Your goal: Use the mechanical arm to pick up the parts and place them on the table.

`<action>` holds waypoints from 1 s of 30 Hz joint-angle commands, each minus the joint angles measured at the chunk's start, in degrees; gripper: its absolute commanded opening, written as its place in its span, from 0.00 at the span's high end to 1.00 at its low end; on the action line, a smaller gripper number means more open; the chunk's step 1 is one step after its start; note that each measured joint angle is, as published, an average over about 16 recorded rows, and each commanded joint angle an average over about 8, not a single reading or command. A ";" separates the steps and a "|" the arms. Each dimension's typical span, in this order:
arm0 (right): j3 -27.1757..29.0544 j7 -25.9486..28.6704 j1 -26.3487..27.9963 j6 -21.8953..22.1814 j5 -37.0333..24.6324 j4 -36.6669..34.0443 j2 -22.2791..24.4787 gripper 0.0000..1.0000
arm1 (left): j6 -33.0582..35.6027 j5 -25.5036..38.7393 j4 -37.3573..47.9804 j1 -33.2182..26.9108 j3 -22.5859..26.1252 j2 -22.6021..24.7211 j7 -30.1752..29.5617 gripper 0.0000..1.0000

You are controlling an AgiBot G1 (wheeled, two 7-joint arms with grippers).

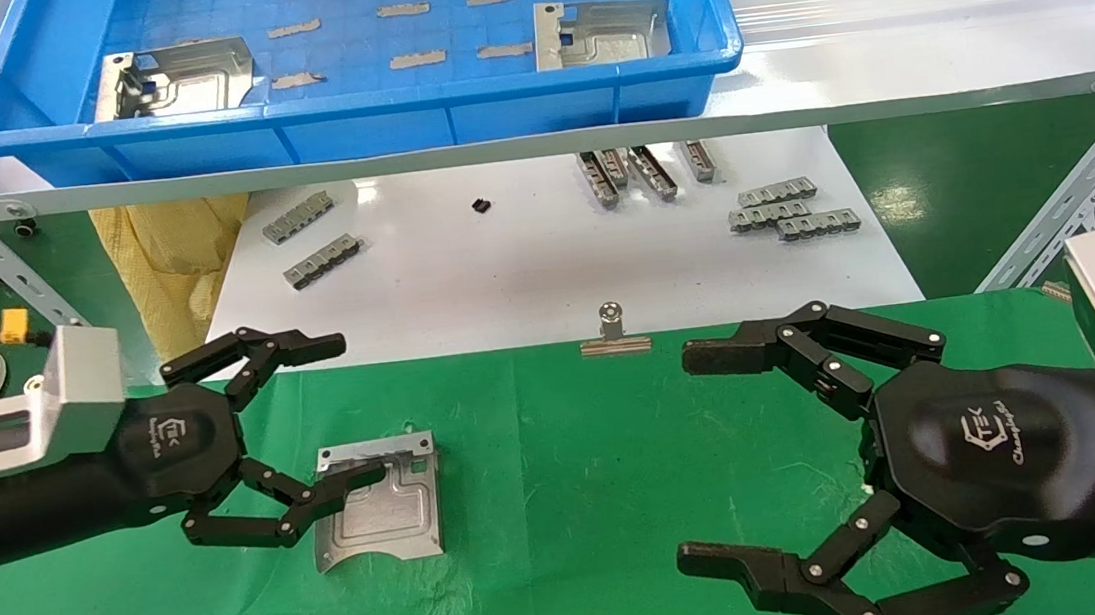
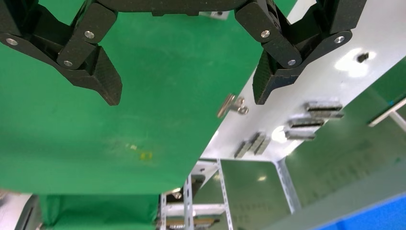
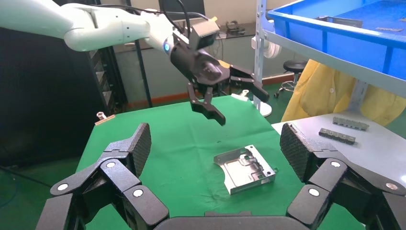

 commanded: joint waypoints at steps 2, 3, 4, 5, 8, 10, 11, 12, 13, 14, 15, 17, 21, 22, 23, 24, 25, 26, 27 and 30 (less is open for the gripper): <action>0.00 0.00 0.00 0.00 0.00 0.00 0.00 0.00 | -0.30 -1.19 -3.66 1.57 -1.13 -0.92 -2.67 0.00; 0.00 0.00 0.00 0.00 0.00 0.00 0.00 0.00 | -0.40 -1.60 -4.90 2.10 -1.52 -1.23 -3.58 0.00; 0.00 0.00 0.00 0.00 0.00 0.00 0.00 0.00 | -0.50 -2.00 -6.15 2.64 -1.90 -1.55 -4.49 0.00; 0.00 0.00 0.00 0.00 0.00 0.00 0.00 0.00 | -0.60 -2.39 -7.34 3.15 -2.27 -1.85 -5.36 0.00; 0.00 0.00 0.00 0.00 0.00 0.00 0.00 0.00 | -0.90 -3.59 -11.02 4.72 -3.41 -2.77 -8.04 0.00; 0.00 0.00 0.00 0.00 0.00 0.00 0.00 0.00 | -1.10 -4.40 -13.50 5.79 -4.17 -3.40 -9.86 0.00; 0.00 0.00 0.00 0.00 0.00 0.00 0.00 0.00 | -1.20 -4.79 -14.70 6.30 -4.54 -3.70 -10.73 0.00; 0.00 0.00 0.00 0.00 0.00 0.00 0.00 0.00 | -1.30 -5.19 -15.94 6.83 -4.93 -4.01 -11.64 0.00; 0.00 0.00 0.00 0.00 0.00 0.00 0.00 0.00 | -1.40 -5.60 -17.19 7.37 -5.31 -4.33 -12.55 0.00; 0.00 0.00 0.00 0.00 0.00 0.00 0.00 0.00 | -1.50 -5.99 -18.39 7.88 -5.68 -4.63 -13.42 0.00; 0.00 0.00 0.00 0.00 0.00 0.00 0.00 0.00 | -1.60 -6.40 -19.63 8.42 -6.07 -4.94 -14.33 0.00; 0.00 0.00 0.00 0.00 0.00 0.00 0.00 0.00 | -1.80 -7.19 -22.07 9.46 -6.82 -5.56 -16.11 0.00; 0.00 0.00 0.00 0.00 0.00 0.00 0.00 0.00 | -2.20 -8.80 -27.00 11.58 -8.35 -6.80 -19.71 0.00; 0.00 0.00 0.00 0.00 0.00 0.00 0.00 0.00 | -2.30 -9.20 -28.24 12.11 -8.73 -7.11 -20.62 0.00; 0.00 0.00 0.00 0.00 0.00 0.00 0.00 0.00 | -2.40 -9.59 -29.44 12.62 -9.10 -7.41 -21.49 0.00; 0.00 0.00 0.00 0.00 0.00 0.00 0.00 0.00 | -2.48 -9.92 -30.46 13.06 -9.41 -7.67 -22.23 0.00; 0.00 0.00 0.00 0.00 0.00 0.00 0.00 0.00 | -2.55 -10.20 -31.29 13.41 -9.67 -7.88 -22.84 0.00; 0.00 0.00 0.00 0.00 0.00 0.00 0.00 0.00 | -2.62 -10.53 -32.34 13.86 -9.99 -8.13 -23.57 0.00; 0.00 0.00 0.00 0.00 0.00 0.00 0.00 0.00 | -2.68 -10.85 -33.31 14.27 -10.28 -8.37 -24.20 0.00; 0.00 0.00 -0.01 0.01 0.01 -0.01 0.01 0.00 | -2.82 -11.52 -35.26 15.10 -10.88 -8.85 -25.31 0.00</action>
